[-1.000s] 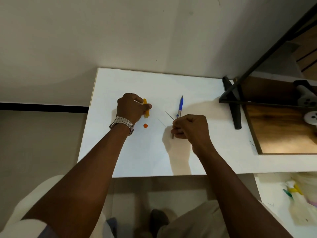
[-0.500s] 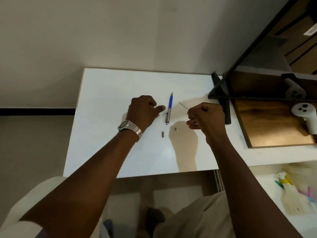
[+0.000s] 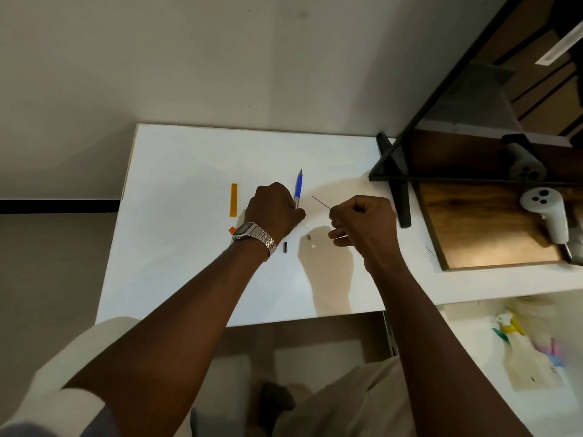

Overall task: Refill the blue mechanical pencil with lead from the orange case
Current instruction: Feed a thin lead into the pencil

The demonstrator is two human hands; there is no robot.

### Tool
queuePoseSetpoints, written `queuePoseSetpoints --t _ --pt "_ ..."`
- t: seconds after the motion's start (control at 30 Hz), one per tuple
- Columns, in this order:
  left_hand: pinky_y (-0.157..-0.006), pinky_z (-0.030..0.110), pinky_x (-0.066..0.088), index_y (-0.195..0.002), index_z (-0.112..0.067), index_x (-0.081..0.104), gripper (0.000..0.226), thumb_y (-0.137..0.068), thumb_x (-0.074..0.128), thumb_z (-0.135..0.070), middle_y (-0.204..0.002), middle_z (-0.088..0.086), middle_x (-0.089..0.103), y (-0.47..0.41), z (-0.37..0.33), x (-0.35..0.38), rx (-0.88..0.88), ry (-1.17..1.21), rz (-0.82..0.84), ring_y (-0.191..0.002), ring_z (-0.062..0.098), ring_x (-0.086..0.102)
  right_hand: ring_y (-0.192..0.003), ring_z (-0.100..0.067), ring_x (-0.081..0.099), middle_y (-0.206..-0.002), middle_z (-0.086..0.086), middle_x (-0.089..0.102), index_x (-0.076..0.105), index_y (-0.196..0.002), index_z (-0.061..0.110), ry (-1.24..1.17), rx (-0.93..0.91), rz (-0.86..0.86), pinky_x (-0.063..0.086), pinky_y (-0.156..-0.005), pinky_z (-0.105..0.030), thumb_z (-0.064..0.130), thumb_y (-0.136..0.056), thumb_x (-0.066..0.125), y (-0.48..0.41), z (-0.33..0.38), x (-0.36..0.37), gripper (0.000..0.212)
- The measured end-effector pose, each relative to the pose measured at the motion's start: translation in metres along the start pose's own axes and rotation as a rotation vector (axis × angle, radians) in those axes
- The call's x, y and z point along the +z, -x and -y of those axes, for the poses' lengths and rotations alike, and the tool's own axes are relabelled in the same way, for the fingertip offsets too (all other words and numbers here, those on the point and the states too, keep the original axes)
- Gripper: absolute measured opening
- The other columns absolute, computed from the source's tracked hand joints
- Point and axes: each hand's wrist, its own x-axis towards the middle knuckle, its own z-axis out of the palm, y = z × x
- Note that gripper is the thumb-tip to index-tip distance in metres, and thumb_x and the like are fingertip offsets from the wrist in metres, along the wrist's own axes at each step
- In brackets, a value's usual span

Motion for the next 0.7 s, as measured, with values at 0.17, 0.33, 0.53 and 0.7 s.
queuePoseSetpoints --t 0.17,0.33,0.53,0.7 --pt "-0.057 0.028 0.055 -0.067 -0.002 0.078 0.019 -0.076 0.077 -0.019 -0.064 0.012 0.076 -0.007 -0.006 -0.018 -0.282 0.503 0.063 -0.05 0.02 0.064 -0.05 -0.019 0.075 -0.062 -0.007 0.072 0.076 -0.081 -0.001 0.048 -0.02 0.019 0.059 -0.049 -0.028 0.007 -0.085 0.072 0.002 0.004 0.008 0.01" --pt "-0.058 0.028 0.063 -0.083 0.002 0.074 0.01 -0.08 0.076 -0.008 -0.069 0.012 0.077 -0.012 -0.007 -0.034 -0.463 1.059 0.137 -0.062 0.021 0.077 -0.049 -0.018 0.075 -0.058 -0.006 0.073 0.073 -0.077 0.0 0.061 -0.058 0.014 0.062 -0.051 -0.033 0.01 -0.082 0.07 0.007 0.009 0.016 0.011" --pt "-0.055 0.027 0.062 -0.086 0.004 0.071 0.007 -0.088 0.071 -0.003 -0.07 0.014 0.077 -0.011 -0.007 -0.034 -0.476 1.211 0.205 -0.07 0.024 0.081 -0.05 -0.015 0.075 -0.057 -0.004 0.074 0.072 -0.07 0.009 0.155 -0.159 -0.024 0.066 -0.061 -0.046 0.015 -0.082 0.073 0.017 0.015 0.026 0.013" --pt "-0.056 0.029 0.063 -0.087 0.005 0.07 0.008 -0.091 0.07 -0.002 -0.065 0.013 0.077 -0.012 -0.006 -0.034 -0.491 1.234 0.227 -0.069 0.025 0.081 -0.054 -0.016 0.075 -0.053 0.002 0.073 0.071 -0.068 0.012 0.204 -0.194 -0.064 0.065 -0.067 -0.041 0.017 -0.081 0.073 0.018 0.02 0.03 0.015"
